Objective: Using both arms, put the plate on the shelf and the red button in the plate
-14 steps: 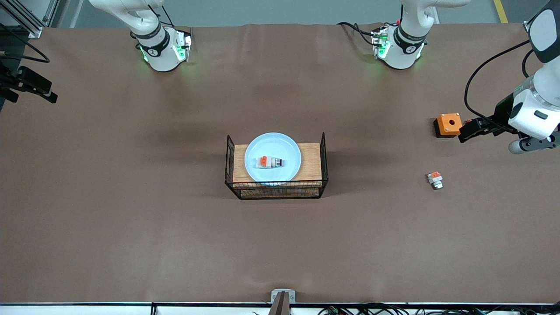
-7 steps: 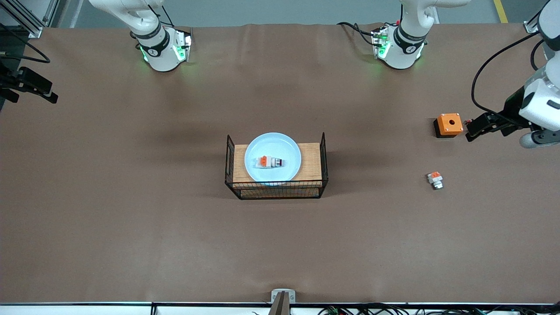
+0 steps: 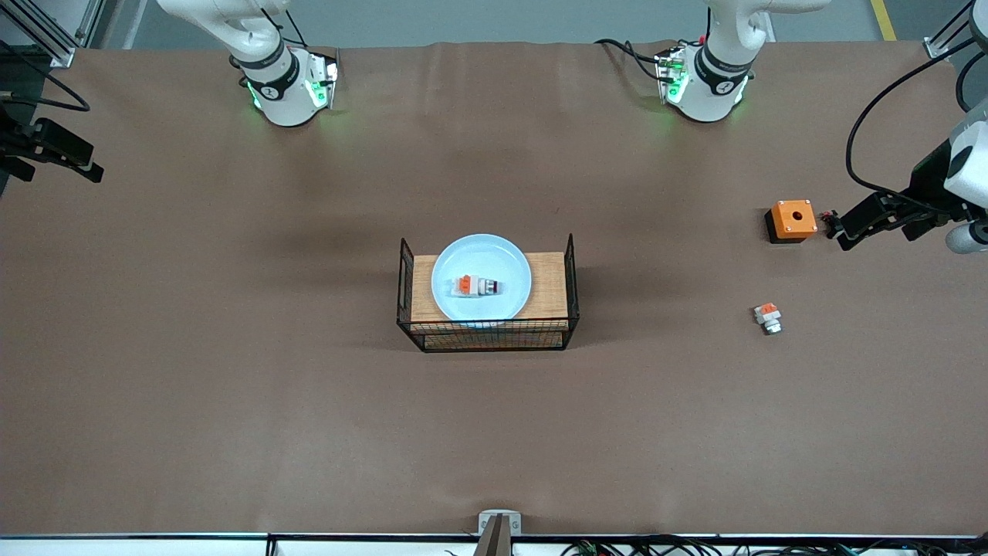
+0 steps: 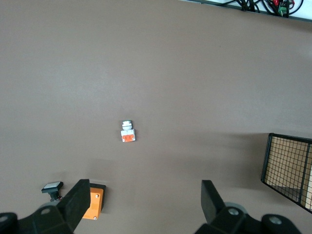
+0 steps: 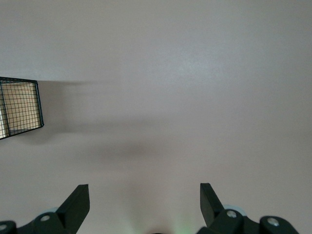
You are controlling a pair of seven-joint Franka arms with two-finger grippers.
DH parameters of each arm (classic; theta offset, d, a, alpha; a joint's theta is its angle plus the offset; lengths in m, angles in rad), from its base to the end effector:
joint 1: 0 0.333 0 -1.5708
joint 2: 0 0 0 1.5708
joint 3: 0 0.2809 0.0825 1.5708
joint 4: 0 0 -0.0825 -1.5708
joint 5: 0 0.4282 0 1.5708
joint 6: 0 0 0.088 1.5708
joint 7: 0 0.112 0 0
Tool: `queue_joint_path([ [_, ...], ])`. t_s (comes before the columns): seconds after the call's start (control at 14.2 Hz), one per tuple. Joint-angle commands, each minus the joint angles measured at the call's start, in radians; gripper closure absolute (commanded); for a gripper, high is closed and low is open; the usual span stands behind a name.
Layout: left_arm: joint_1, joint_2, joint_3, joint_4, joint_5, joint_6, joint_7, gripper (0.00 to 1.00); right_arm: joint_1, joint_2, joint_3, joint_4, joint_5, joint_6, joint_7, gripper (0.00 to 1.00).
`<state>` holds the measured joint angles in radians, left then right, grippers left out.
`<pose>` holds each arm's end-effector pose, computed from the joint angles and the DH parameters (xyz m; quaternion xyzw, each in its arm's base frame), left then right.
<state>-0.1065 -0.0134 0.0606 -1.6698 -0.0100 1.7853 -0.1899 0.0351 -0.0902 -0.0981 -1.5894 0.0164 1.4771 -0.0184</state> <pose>0.6134 -0.0289 0.5608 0.9953 0.0726 0.0633 0.0129 0.5625 -0.0358 0.6190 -0.9996 0.0214 0.0107 0.0130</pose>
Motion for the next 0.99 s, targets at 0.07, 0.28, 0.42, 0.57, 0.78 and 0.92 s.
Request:
queue_joint_path([
  [0.07, 0.002, 0.015, 0.002, 0.044, 0.021, -0.001, 0.073, 0.00, -0.014, -0.028, 0.011, -0.027, 0.002, 0.020, -0.020, 0.00],
  [0.28, -0.001, 0.039, 0.002, 0.079, 0.019, -0.003, 0.171, 0.00, -0.015, -0.028, 0.011, -0.027, 0.002, 0.025, -0.052, 0.00],
  [0.42, -0.010, 0.041, -0.001, 0.082, 0.016, -0.004, 0.167, 0.00, -0.014, -0.028, 0.011, -0.027, 0.002, 0.025, -0.052, 0.00],
  [0.57, -0.015, 0.041, -0.007, 0.090, 0.016, -0.010, 0.126, 0.00, -0.014, -0.028, 0.011, -0.027, 0.010, 0.026, -0.052, 0.00],
  [0.78, -0.016, 0.041, -0.007, 0.101, 0.008, -0.015, 0.110, 0.00, -0.018, -0.028, 0.009, -0.029, 0.031, 0.025, -0.052, 0.00],
  [0.92, -0.016, 0.041, -0.008, 0.102, 0.007, -0.030, 0.092, 0.00, -0.018, -0.028, 0.008, -0.029, 0.031, 0.025, -0.052, 0.00],
])
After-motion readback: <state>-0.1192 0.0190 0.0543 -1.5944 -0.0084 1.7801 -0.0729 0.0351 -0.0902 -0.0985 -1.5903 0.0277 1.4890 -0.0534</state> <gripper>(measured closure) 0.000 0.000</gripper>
